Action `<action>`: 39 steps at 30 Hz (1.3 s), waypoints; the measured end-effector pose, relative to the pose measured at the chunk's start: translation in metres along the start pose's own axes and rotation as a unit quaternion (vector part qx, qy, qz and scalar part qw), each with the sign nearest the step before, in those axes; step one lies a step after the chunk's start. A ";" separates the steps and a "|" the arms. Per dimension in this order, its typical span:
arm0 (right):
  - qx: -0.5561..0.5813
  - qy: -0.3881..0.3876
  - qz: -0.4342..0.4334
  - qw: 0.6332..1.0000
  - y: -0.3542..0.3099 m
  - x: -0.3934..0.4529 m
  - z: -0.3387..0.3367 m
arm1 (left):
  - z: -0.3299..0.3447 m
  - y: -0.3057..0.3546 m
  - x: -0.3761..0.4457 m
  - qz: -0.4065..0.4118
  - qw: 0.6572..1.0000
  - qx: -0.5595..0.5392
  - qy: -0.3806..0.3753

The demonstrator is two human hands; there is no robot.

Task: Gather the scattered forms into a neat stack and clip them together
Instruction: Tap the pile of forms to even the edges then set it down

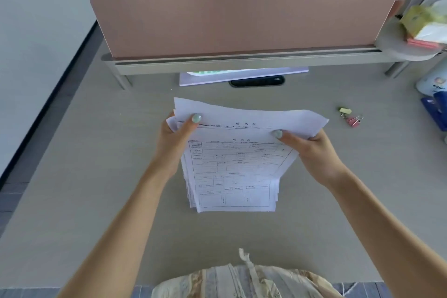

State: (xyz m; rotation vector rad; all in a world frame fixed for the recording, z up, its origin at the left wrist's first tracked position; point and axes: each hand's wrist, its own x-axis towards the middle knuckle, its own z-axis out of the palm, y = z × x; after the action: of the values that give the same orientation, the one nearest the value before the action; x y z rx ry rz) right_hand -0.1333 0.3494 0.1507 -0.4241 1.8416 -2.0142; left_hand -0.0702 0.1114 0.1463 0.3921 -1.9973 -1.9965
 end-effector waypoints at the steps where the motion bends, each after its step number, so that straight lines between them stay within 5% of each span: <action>1: 0.004 0.010 -0.013 1.000 -0.004 -0.001 0.002 | 0.003 0.003 -0.002 0.001 1.000 -0.005 0.012; 7: -0.003 0.015 -0.096 0.995 -0.028 0.004 0.002 | -0.004 0.025 0.003 0.092 0.996 0.001 0.000; 14: -0.099 -0.026 0.062 0.993 0.028 0.018 -0.012 | -0.006 -0.025 0.000 -0.016 0.996 0.090 -0.024; 18: -0.099 0.016 0.076 0.992 0.036 0.023 -0.006 | 0.001 -0.027 0.001 -0.030 0.994 0.101 -0.031; 27: -0.079 0.068 -0.033 0.994 0.000 0.031 0.010 | 0.004 0.004 0.014 0.008 0.996 0.069 0.050; 33: -0.091 0.041 -0.137 0.985 -0.024 0.036 0.017 | 0.012 0.014 0.015 0.040 0.992 0.094 0.074; 39: -0.119 -0.017 -0.130 0.984 -0.017 0.033 0.009 | 0.006 0.000 0.004 0.001 0.993 0.086 0.080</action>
State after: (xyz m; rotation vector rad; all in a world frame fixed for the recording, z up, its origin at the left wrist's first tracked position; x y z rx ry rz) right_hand -0.1597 0.3273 0.1672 -0.7992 2.1064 -1.9341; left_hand -0.0764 0.1153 0.1462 0.5689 -2.0718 -1.7385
